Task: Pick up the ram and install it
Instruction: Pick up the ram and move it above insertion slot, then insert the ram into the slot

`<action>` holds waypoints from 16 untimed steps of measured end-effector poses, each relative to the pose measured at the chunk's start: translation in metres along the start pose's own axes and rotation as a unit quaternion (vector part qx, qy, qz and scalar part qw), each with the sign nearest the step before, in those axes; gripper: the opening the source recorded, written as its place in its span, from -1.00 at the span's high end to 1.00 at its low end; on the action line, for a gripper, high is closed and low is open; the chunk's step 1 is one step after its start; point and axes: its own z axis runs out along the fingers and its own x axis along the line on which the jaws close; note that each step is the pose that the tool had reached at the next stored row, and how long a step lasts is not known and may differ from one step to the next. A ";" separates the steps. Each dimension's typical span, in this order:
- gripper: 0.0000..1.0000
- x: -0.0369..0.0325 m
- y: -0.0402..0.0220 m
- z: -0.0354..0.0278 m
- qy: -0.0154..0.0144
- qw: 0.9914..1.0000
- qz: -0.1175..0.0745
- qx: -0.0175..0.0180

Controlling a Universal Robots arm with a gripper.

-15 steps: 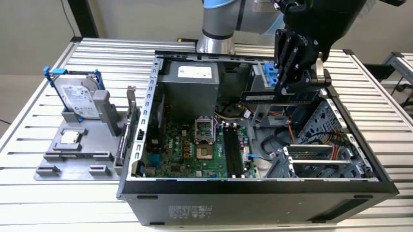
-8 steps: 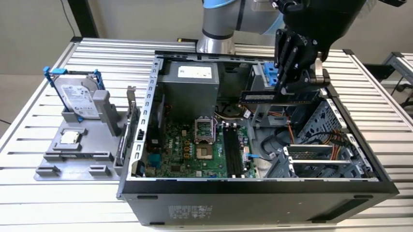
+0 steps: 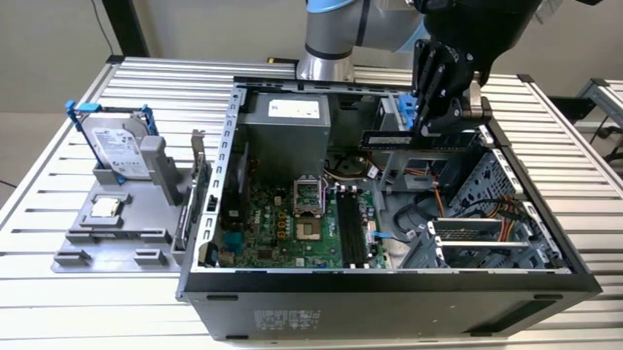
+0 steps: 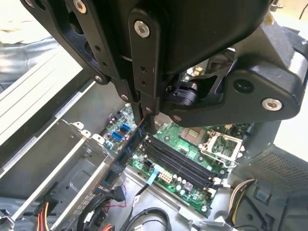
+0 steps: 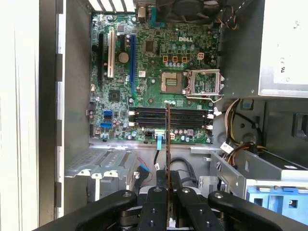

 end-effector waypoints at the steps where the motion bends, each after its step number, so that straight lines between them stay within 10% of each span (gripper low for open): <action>1: 1.00 -0.0016 0.0000 0.0000 0.000 1.000 0.001 0.000; 16: 1.00 -0.0273 -0.0061 0.0001 0.000 1.000 0.007 0.000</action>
